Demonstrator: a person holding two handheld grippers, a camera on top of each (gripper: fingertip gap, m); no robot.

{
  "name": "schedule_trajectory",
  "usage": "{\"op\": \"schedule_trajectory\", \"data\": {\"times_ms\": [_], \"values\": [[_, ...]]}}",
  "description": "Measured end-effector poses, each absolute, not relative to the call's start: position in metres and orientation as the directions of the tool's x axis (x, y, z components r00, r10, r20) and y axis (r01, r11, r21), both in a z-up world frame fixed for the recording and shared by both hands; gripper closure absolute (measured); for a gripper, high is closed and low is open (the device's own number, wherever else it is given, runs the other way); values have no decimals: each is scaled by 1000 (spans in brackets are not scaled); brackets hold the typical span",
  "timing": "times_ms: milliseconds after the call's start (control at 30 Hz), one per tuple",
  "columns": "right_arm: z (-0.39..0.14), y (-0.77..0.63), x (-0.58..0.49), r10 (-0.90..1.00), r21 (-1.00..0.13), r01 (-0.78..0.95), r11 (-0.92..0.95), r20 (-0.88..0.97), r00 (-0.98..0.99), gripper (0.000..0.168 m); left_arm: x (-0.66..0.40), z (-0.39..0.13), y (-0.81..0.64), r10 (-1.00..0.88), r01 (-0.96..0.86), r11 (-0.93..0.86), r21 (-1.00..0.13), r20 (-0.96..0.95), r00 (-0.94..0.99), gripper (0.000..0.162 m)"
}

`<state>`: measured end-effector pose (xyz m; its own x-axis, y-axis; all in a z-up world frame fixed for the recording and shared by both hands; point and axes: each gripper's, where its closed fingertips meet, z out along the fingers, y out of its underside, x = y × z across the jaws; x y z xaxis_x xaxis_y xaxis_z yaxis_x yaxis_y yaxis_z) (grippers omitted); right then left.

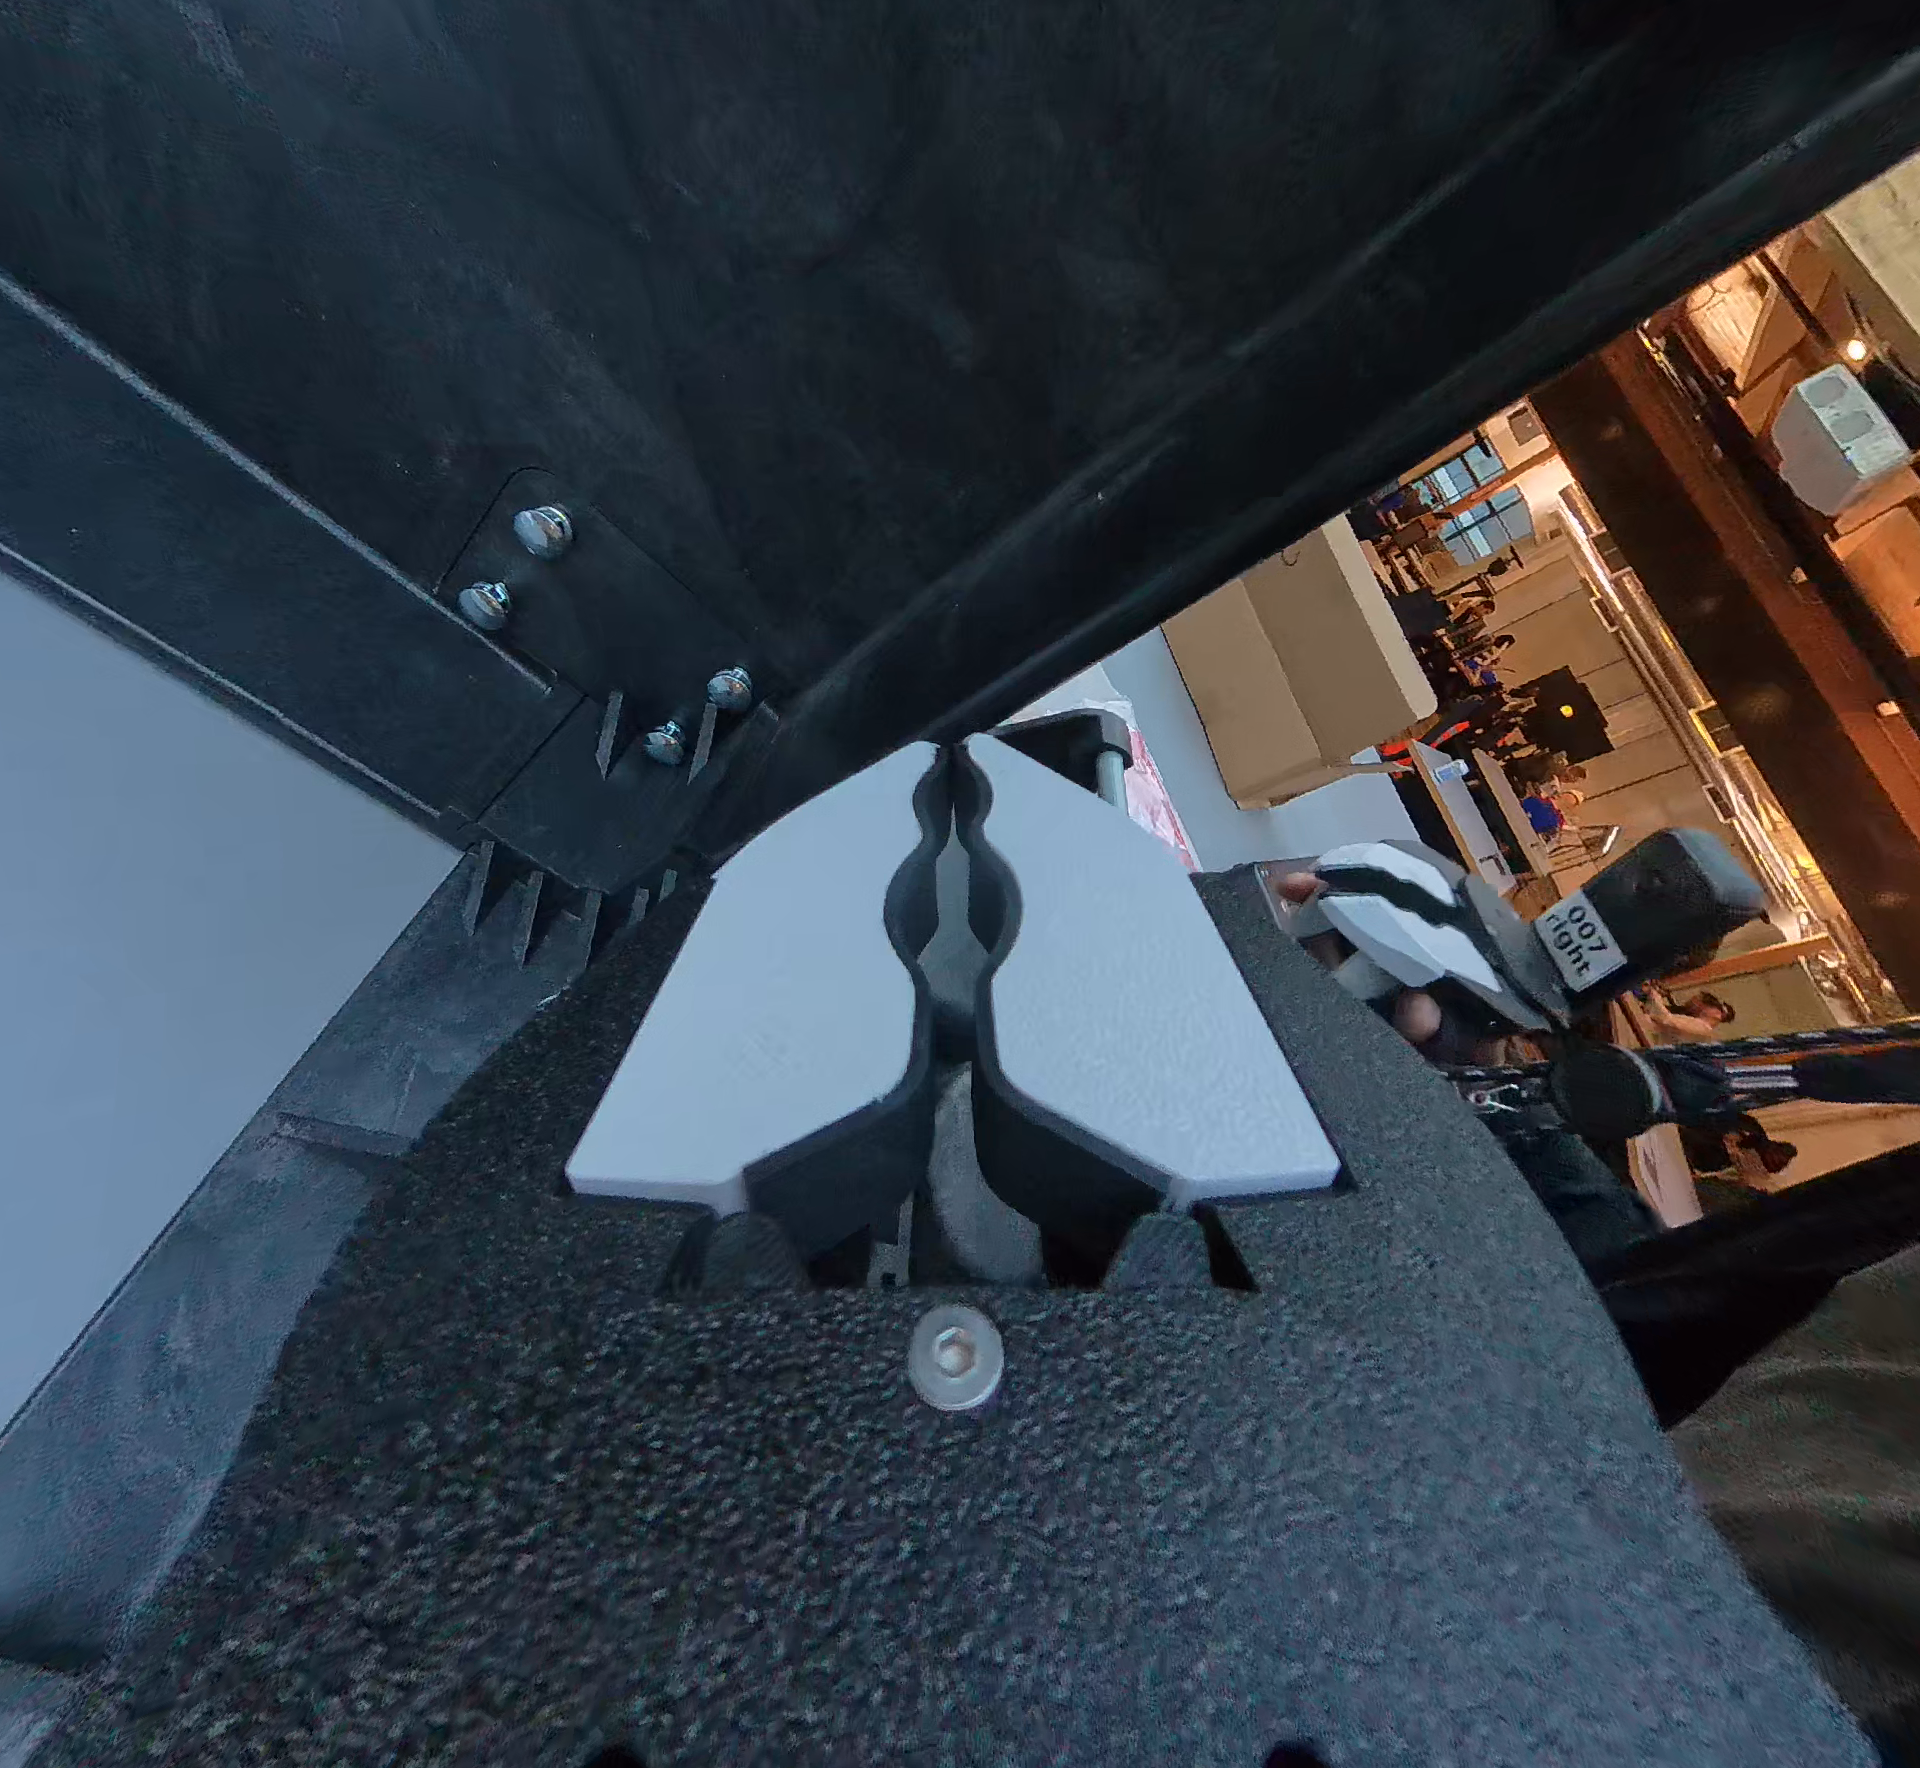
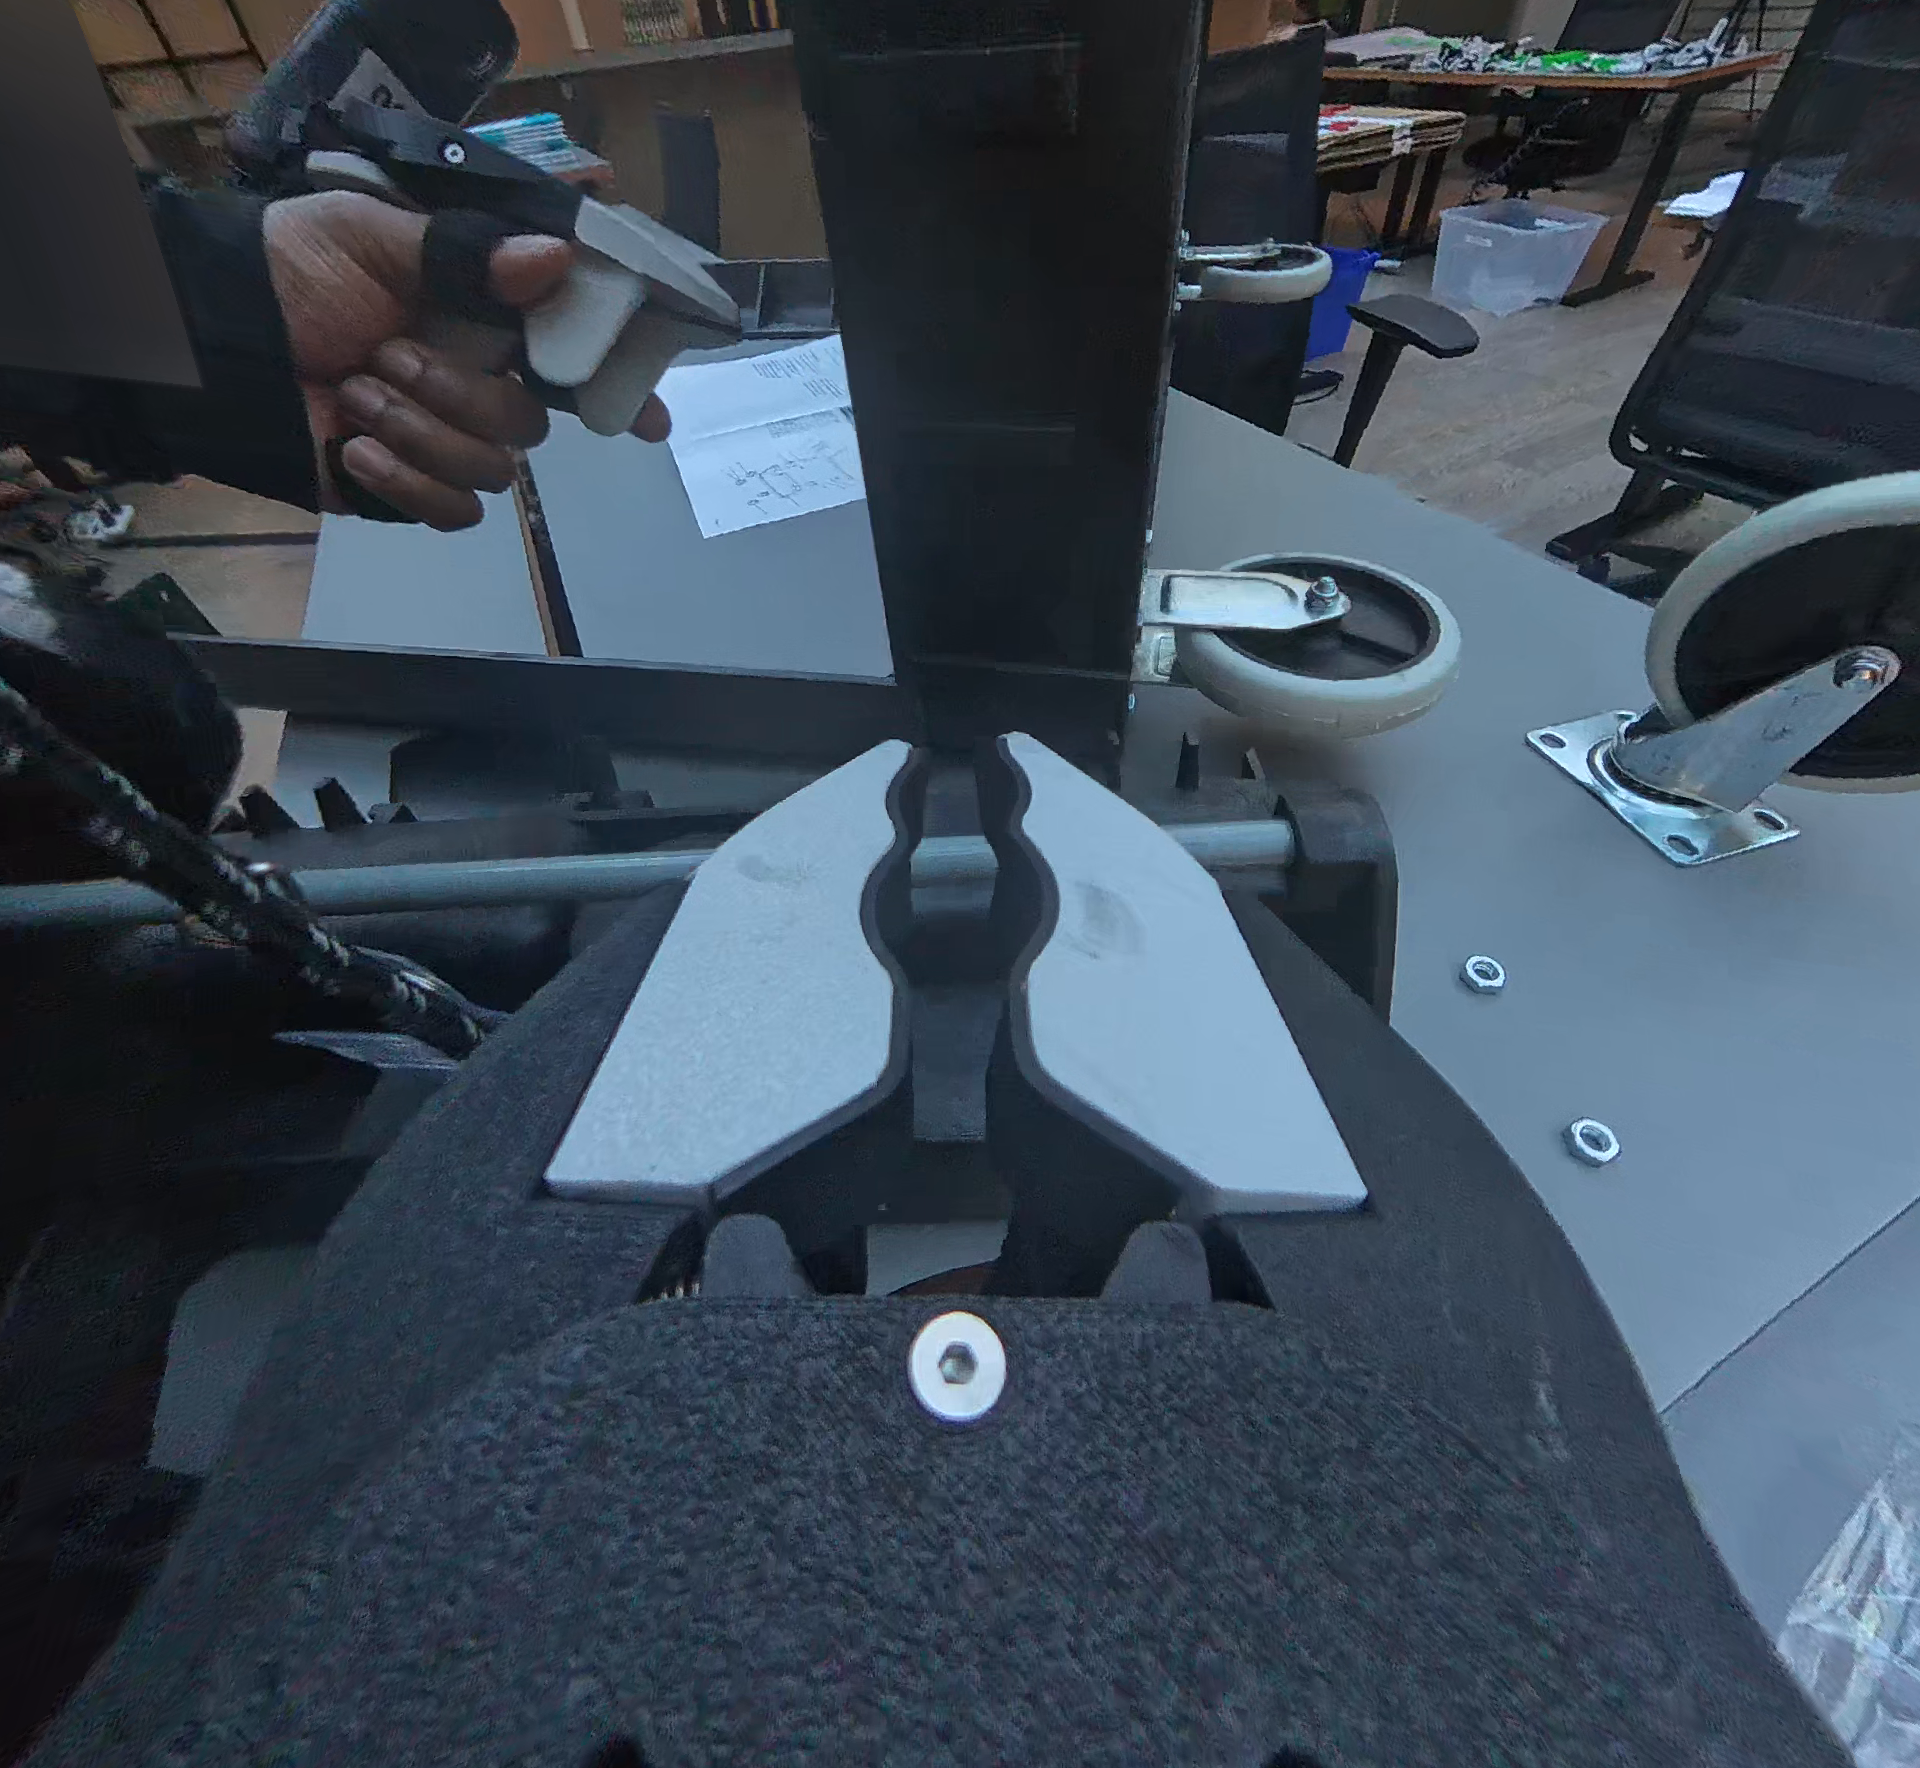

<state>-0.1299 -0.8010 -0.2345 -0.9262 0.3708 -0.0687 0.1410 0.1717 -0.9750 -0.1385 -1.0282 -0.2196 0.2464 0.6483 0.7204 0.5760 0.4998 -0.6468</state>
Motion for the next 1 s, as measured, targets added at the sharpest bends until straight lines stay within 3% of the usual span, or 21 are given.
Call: {"op": "schedule_trajectory", "data": {"times_ms": [300, 533, 733, 1000], "values": [[-156, -838, -106, 359, -942, -53, 332, 178, -916, 156, -104, -222, -1054, 637, 537, 483, -691, 699, 326, 162], [-55, -918, -98, 384, -836, -261, 483, 470, -794, 157, -35, -206, -1114, 626, 490, 459, -741, 661, 412, 162], [29, -1018, -69, 428, -760, -337, 556, 609, -667, 156, 25, -202, -1186, 575, 469, 478, -743, 668, 473, 162], [51, -1082, -30, 491, -742, -298, 600, 636, -596, 156, -19, -181, -1230, 552, 380, 476, -793, 606, 572, 162]]}}
